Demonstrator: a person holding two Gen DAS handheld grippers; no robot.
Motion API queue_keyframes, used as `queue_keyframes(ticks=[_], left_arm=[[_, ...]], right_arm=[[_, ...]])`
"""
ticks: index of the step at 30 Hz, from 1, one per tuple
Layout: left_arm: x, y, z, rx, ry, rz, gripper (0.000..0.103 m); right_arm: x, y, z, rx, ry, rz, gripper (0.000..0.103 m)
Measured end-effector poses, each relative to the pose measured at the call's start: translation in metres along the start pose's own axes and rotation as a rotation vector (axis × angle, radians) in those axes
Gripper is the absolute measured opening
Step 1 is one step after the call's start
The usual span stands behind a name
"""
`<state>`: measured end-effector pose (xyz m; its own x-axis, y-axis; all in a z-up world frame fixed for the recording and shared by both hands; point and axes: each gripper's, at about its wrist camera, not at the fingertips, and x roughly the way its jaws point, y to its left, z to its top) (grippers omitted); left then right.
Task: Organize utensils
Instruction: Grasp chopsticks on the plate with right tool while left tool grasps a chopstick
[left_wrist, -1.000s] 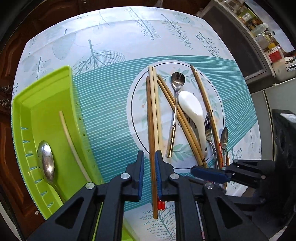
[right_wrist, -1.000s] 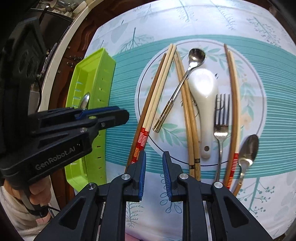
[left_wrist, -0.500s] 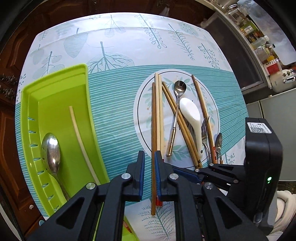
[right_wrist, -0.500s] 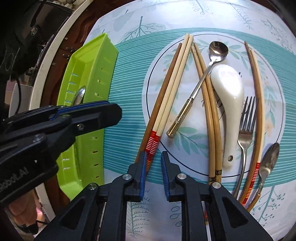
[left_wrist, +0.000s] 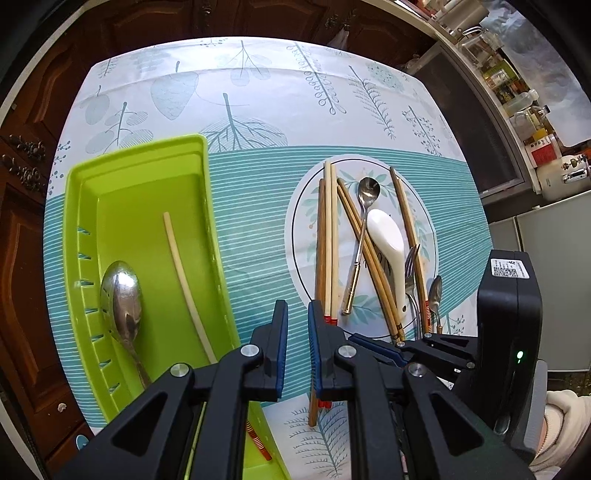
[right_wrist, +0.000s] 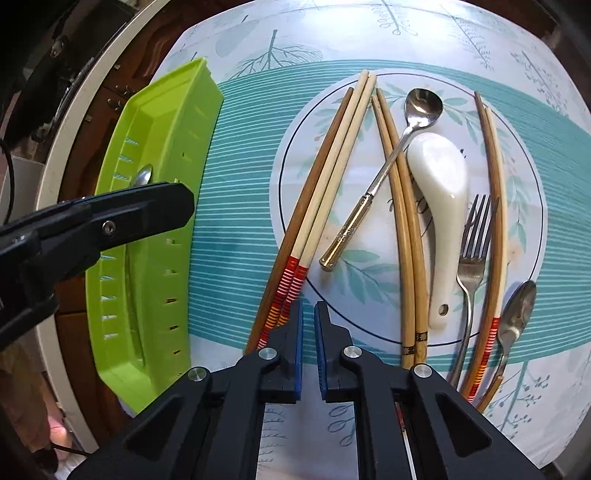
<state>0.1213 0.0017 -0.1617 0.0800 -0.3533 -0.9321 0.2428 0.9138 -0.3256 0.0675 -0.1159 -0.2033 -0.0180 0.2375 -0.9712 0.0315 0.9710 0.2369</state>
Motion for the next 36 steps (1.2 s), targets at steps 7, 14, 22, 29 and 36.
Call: queue_keyframes(ticks=[7, 14, 22, 29, 36], left_arm=[[-0.003, 0.007, -0.002, -0.012, -0.010, -0.016, 0.008], [-0.005, 0.012, -0.003, -0.011, -0.014, -0.032, 0.008], [-0.009, 0.017, -0.002, -0.005, -0.023, -0.055, 0.008], [-0.007, 0.018, -0.001, 0.005, -0.015, -0.064, 0.008], [-0.003, 0.014, 0.003, 0.013, -0.005, -0.048, 0.009]], right_arm=[[-0.004, -0.001, 0.005, 0.018, 0.016, 0.032, 0.008], [0.005, 0.020, 0.012, 0.009, 0.002, -0.030, 0.008], [0.007, 0.027, 0.014, 0.010, 0.004, -0.074, 0.008], [0.006, 0.022, 0.014, 0.004, 0.014, -0.103, 0.008], [0.009, 0.041, 0.012, -0.063, 0.016, -0.189, 0.015]])
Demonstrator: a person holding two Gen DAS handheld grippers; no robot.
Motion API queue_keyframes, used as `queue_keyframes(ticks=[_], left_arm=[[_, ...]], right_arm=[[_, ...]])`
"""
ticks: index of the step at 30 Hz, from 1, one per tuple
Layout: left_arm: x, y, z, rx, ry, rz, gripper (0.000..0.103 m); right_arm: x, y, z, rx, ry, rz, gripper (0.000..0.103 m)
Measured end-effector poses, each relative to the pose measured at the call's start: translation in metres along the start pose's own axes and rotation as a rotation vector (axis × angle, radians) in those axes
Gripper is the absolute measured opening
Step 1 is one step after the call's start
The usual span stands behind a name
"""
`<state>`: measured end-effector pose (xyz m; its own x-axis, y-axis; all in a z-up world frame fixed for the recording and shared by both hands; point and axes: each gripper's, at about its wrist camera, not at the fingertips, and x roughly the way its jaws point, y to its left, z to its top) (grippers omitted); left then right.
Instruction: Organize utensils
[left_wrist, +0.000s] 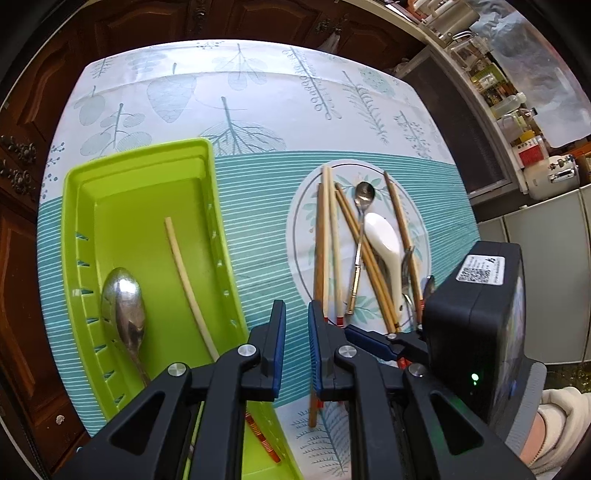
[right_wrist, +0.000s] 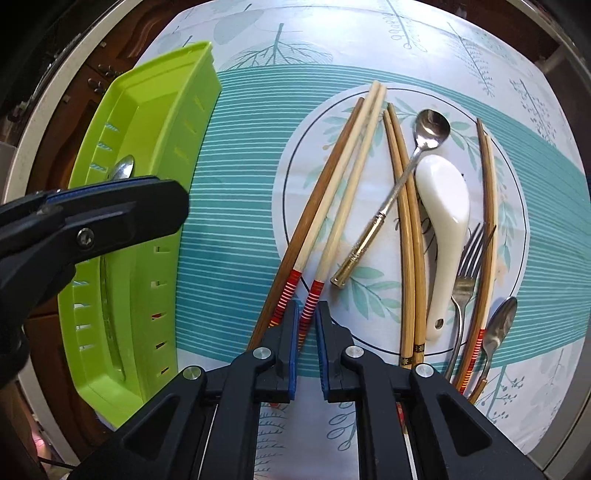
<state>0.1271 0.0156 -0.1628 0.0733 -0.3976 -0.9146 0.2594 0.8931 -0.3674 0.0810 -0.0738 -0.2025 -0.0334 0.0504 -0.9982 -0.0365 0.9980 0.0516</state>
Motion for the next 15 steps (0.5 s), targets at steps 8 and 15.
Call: queue_keyframes(ticks=[8, 15], left_arm=[[0.001, 0.003, 0.003, -0.010, 0.014, -0.004, 0.009], [0.007, -0.008, 0.007, 0.022, 0.033, -0.010, 0.009]], right_arm=[[-0.002, 0.007, -0.002, -0.030, -0.019, -0.027, 0.009], [-0.012, -0.013, -0.006, 0.056, -0.008, 0.033, 0.005]])
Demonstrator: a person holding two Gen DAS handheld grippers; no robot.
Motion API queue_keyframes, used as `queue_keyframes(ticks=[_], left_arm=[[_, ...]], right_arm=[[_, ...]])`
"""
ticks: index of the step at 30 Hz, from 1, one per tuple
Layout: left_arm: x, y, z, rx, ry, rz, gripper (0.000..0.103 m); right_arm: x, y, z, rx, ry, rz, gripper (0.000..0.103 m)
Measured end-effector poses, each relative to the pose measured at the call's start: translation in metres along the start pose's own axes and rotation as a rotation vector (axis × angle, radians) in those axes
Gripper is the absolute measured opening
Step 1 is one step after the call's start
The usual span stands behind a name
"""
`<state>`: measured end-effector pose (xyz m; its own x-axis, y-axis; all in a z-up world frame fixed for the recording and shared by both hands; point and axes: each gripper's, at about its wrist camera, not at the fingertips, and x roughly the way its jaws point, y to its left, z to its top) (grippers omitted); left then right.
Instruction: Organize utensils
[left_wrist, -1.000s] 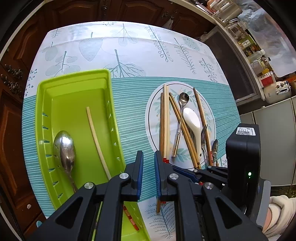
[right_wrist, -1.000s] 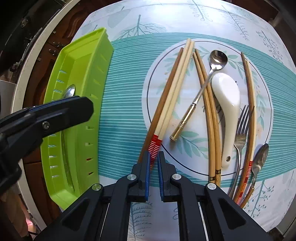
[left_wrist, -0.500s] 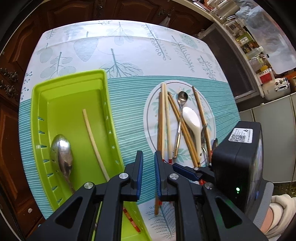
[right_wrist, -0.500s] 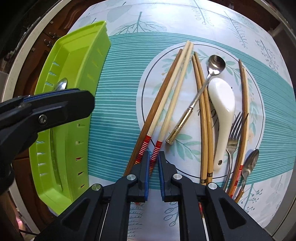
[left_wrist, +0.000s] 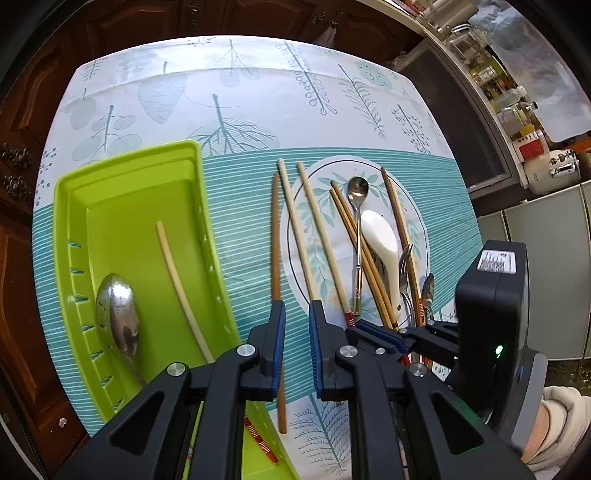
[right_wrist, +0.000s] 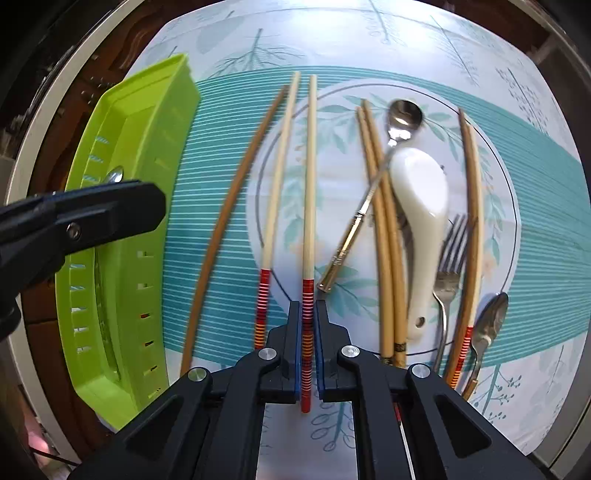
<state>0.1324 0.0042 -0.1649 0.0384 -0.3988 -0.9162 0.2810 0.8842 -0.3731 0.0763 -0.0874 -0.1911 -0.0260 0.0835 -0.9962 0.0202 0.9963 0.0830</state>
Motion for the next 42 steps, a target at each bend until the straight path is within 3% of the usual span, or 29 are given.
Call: queue_keyframes(ticks=[13, 15, 24, 30, 33, 42], left_arm=[[0.028, -0.029, 0.009, -0.006, 0.089, -0.004, 0.009], [0.035, -0.033, 0.011, -0.020, 0.106, 0.006, 0.009], [0.068, -0.041, 0.011, -0.104, 0.168, 0.142, 0.009], [0.085, -0.049, 0.008, -0.162, 0.183, 0.241, 0.009], [0.088, -0.051, 0.007, -0.175, 0.181, 0.275, 0.003], [0.078, -0.039, -0.005, -0.214, 0.149, 0.178, 0.002]], right_arm=[[-0.028, -0.045, -0.009, 0.082, -0.017, 0.151, 0.005], [-0.025, -0.073, -0.007, 0.086, -0.021, 0.172, 0.005], [-0.027, -0.124, -0.029, 0.102, -0.031, 0.240, 0.005], [-0.030, -0.129, -0.034, 0.092, -0.042, 0.278, 0.005], [-0.032, -0.129, -0.037, 0.091, -0.053, 0.303, 0.005], [-0.040, -0.136, -0.044, 0.089, -0.080, 0.358, 0.005]])
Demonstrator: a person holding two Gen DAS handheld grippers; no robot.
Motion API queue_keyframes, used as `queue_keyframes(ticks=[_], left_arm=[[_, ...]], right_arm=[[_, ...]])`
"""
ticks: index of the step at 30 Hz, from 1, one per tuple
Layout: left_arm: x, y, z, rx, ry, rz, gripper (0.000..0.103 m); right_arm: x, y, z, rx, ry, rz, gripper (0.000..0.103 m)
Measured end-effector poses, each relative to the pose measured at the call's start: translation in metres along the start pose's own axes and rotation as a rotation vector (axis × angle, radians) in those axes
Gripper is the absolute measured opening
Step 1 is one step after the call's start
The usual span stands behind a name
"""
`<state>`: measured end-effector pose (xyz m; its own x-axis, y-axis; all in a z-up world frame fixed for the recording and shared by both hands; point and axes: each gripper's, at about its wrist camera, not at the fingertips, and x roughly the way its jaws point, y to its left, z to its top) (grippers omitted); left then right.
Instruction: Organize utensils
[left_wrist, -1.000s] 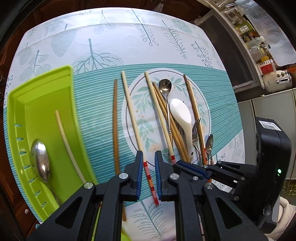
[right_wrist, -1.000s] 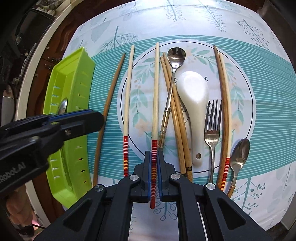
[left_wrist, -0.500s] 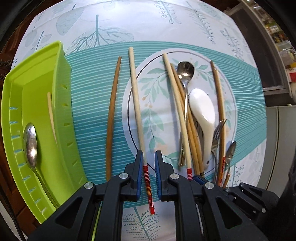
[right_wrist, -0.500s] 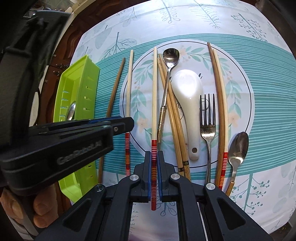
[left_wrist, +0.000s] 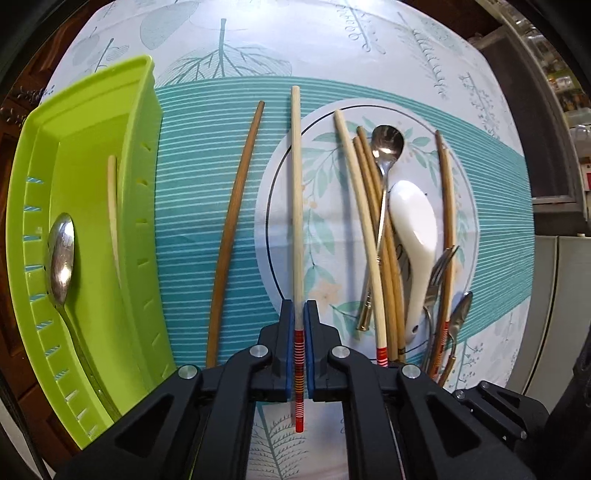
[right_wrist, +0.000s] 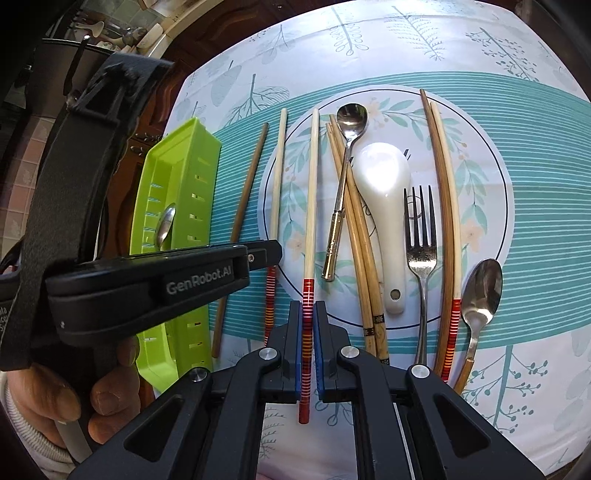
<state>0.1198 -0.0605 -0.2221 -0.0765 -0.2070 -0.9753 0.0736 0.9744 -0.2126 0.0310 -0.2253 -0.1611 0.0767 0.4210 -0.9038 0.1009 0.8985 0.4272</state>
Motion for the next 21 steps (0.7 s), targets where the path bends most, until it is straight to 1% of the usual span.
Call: queue_keyframes(ticks=[6, 14, 17, 21], left_arm=[[-0.015, 0.003, -0.002, -0.008, -0.016, -0.042, 0.002], [-0.031, 0.009, 0.005, -0.018, -0.032, -0.055, 0.002], [-0.031, 0.008, 0.004, -0.014, -0.029, -0.057, 0.002], [-0.023, 0.006, 0.003, -0.017, -0.006, -0.069, 0.002]], right_arm=[[-0.012, -0.002, -0.005, -0.002, -0.029, 0.028, 0.005], [-0.024, 0.001, -0.010, -0.019, -0.083, 0.050, 0.004], [-0.026, 0.001, -0.010, -0.033, -0.098, 0.054, 0.004], [-0.019, -0.001, -0.012, -0.036, -0.070, 0.042, 0.004]])
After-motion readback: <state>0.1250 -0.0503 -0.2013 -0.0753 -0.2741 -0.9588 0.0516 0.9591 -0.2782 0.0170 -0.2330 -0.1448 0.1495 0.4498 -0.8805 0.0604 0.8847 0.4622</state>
